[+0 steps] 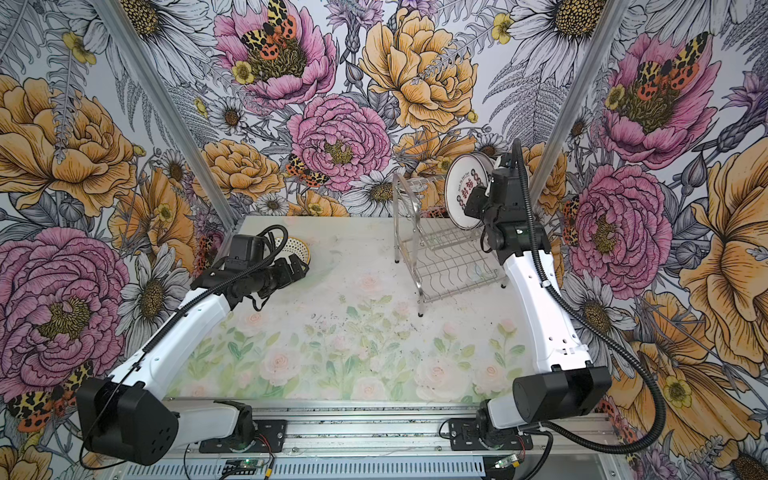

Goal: Unload the plates from the dish rack

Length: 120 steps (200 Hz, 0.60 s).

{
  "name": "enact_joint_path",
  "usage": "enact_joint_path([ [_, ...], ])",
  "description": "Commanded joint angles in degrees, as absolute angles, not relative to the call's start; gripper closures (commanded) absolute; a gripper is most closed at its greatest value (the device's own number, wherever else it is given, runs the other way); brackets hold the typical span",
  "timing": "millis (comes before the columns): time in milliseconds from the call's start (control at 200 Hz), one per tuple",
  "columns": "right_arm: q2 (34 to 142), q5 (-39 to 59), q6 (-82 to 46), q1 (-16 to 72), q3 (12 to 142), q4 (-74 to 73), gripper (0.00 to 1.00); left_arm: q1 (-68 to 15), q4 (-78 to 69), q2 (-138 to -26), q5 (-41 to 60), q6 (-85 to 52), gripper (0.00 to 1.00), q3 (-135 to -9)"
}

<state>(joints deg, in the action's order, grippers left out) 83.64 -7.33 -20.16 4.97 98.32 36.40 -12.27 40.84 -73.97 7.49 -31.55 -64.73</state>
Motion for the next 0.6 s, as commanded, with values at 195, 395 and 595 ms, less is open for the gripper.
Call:
enact_joint_path([
  [195, 83.77, -7.5, -16.97, 5.49, 97.57, 33.42, 0.76, -12.74, 39.06, -73.76, 8.5, -31.98, 0.01, -64.86],
  [395, 83.55, -8.21, -15.76, 5.52, 97.12, 33.27, 0.87, -12.8, 38.98, -74.56, 7.86, -32.67, 0.01, -64.92],
  [595, 83.56, -8.09, -14.94, 5.61, 97.47, 32.87, 0.98, -13.68, 39.0, -76.02, 7.69, -32.74, 0.01, -65.17],
])
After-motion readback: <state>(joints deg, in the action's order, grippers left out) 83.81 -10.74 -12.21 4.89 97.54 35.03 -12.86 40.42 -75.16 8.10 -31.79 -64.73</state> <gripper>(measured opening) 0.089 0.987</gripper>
